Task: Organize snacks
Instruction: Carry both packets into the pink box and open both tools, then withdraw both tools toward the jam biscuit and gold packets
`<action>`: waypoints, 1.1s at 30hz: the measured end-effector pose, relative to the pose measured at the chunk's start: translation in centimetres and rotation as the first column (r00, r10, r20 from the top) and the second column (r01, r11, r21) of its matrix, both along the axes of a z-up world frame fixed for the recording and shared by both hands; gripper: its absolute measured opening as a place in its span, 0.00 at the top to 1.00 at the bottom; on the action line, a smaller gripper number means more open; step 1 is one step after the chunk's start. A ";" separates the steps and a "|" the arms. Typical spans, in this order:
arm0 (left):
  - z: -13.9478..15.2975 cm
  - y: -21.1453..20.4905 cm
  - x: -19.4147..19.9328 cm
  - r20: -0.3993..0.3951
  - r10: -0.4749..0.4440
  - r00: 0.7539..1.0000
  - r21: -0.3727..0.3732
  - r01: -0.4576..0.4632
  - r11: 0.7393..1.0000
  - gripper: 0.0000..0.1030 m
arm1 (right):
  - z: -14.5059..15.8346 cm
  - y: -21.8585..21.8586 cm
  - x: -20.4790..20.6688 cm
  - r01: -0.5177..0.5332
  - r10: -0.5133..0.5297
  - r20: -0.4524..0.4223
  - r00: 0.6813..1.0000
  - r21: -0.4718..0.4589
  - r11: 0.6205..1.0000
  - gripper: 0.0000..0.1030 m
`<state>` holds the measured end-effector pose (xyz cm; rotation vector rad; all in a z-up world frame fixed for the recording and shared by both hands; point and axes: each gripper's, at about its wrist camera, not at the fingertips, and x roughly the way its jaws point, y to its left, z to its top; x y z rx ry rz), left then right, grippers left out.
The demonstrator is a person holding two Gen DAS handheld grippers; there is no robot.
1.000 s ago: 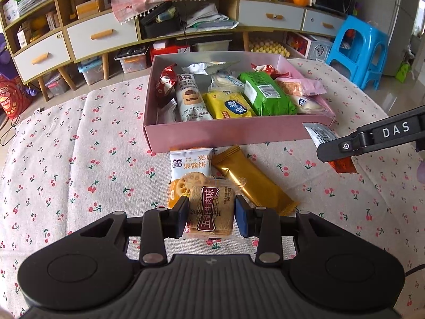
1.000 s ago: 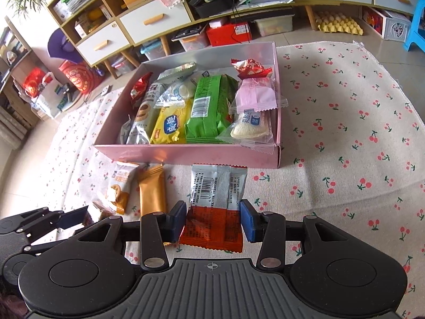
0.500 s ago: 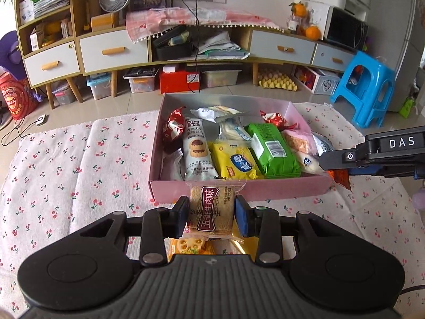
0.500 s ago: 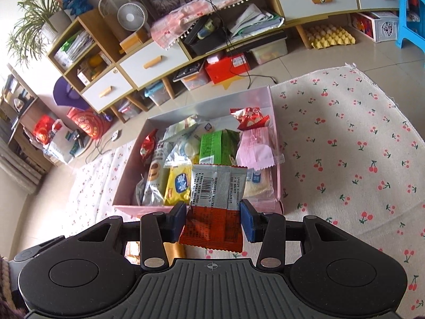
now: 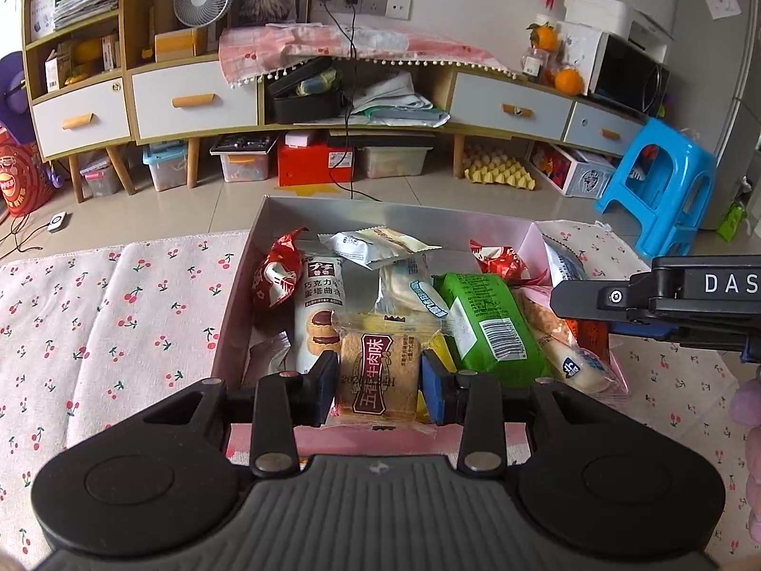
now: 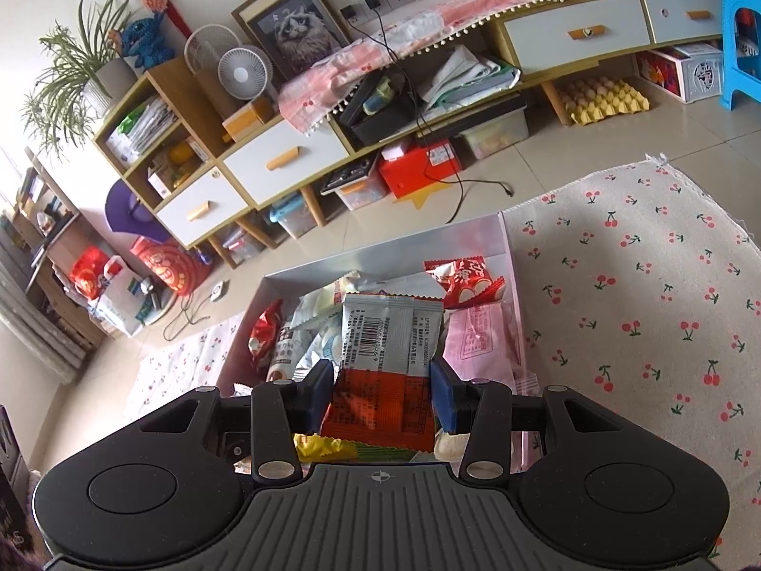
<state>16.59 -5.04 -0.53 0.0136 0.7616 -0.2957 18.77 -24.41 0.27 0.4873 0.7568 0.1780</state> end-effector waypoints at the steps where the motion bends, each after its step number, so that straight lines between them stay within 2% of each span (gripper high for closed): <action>1: -0.1 0.0 0.2 -0.002 0.000 1.000 0.001 0.000 1.000 0.67 | -0.1 -0.1 0.1 0.004 -0.004 0.000 1.000 0.000 1.000 0.58; 8: -0.6 0.0 0.8 -0.007 0.010 1.000 -0.029 -0.010 1.000 0.65 | -0.5 -0.8 0.2 0.017 -0.017 0.022 1.000 0.006 1.000 0.55; 10: -0.4 -0.1 0.7 0.007 0.004 1.000 -0.025 -0.004 1.000 0.58 | -0.5 -0.8 0.2 0.015 -0.015 0.024 1.000 0.005 1.000 0.53; 12: -0.2 -0.1 0.4 0.026 0.003 1.000 -0.018 -0.003 1.000 0.45 | -0.5 -0.9 0.1 0.016 -0.016 0.024 1.000 0.012 1.000 0.48; 13: -0.2 -0.1 0.3 0.034 0.004 0.999 -0.014 -0.003 1.000 0.41 | -0.4 -0.9 0.1 0.019 -0.019 0.025 1.000 0.013 1.000 0.40; 14: -0.1 -0.1 0.2 0.040 0.004 0.999 -0.010 -0.004 1.000 0.33 | -0.3 -0.9 0.0 0.023 -0.023 0.028 0.999 0.013 1.000 0.34; 15: 0.0 -0.2 0.1 0.046 0.006 0.999 -0.004 -0.006 1.000 0.27 | -0.2 -0.9 -0.1 0.025 -0.026 0.030 0.999 0.013 1.000 0.33; 19: 0.3 -0.5 -0.2 0.059 -0.001 0.998 0.017 0.000 1.000 0.20 | 0.1 -0.8 -0.3 0.017 -0.018 0.033 0.999 0.005 1.000 0.32; 24: 0.7 -0.7 -0.8 0.065 -0.015 0.998 0.040 0.012 0.999 0.10 | 0.5 -0.8 -0.7 0.012 -0.012 0.036 0.999 -0.007 1.000 0.25; 27: 0.9 -0.7 -1.3 0.068 -0.014 0.998 0.061 0.010 0.998 0.04 | 0.7 -0.8 -0.9 0.007 -0.007 0.032 0.999 -0.011 1.000 0.16; 33: 1.4 -0.3 -2.1 0.042 -0.005 0.999 0.100 0.001 0.995 0.01 | 1.2 -0.5 -1.7 -0.011 0.011 0.014 1.000 -0.026 1.000 0.09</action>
